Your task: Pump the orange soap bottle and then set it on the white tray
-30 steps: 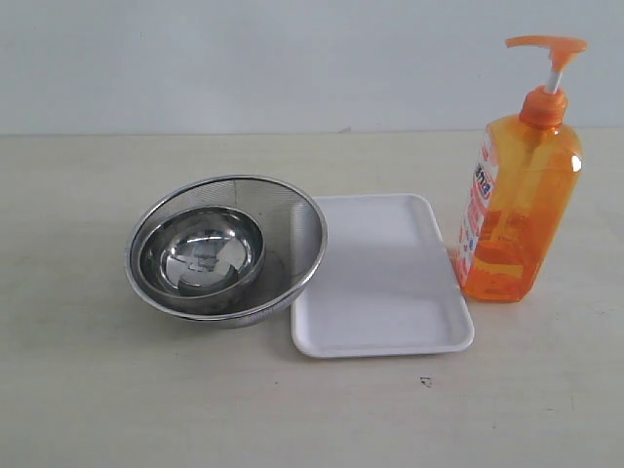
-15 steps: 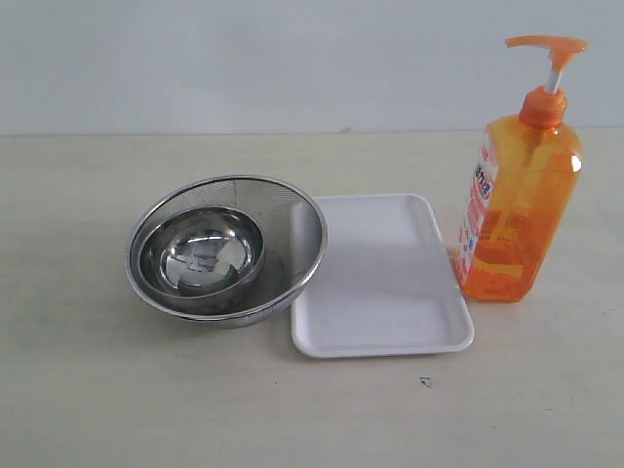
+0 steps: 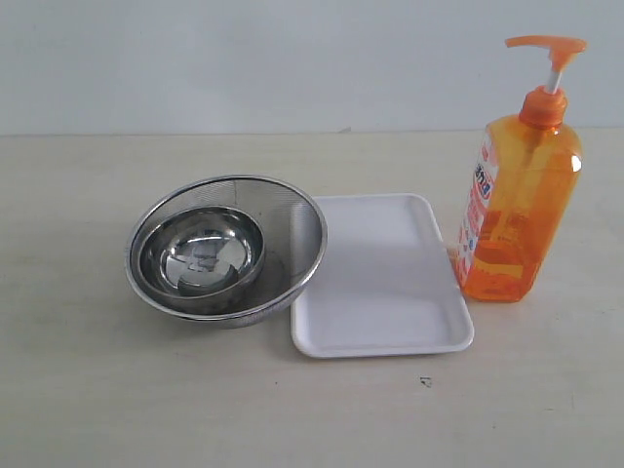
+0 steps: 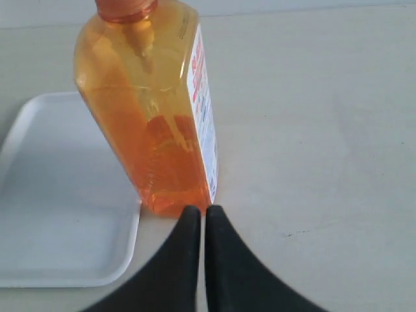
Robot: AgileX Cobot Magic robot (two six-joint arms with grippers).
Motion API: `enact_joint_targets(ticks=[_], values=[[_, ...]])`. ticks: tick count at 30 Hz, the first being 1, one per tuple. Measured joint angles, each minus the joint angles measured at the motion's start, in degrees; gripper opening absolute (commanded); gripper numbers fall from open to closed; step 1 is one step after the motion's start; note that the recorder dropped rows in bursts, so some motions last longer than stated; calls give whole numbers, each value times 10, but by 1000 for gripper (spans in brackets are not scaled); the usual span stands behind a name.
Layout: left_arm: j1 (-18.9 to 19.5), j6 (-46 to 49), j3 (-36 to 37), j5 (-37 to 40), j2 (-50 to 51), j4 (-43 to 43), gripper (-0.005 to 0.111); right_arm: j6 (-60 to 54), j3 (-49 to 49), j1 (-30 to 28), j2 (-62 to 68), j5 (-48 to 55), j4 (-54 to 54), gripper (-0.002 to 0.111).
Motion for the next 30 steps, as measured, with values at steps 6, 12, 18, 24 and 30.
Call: enact_joint_targets(ticks=[6, 12, 18, 24, 30], values=[[0, 0, 0, 0, 0, 0, 5, -1, 0, 0, 0, -19, 0, 0], [0, 0, 0, 0, 0, 0, 5, -17, -1, 0, 1, -4, 1, 0], [0, 0, 0, 0, 0, 0, 5, -126, -1, 0, 3, 58, 70, 20], [0, 0, 0, 0, 0, 0, 5, -261, -1, 0, 3, 144, 214, 76], [0, 0, 0, 0, 0, 0, 5, -275, -1, 0, 3, 171, 262, 105]])
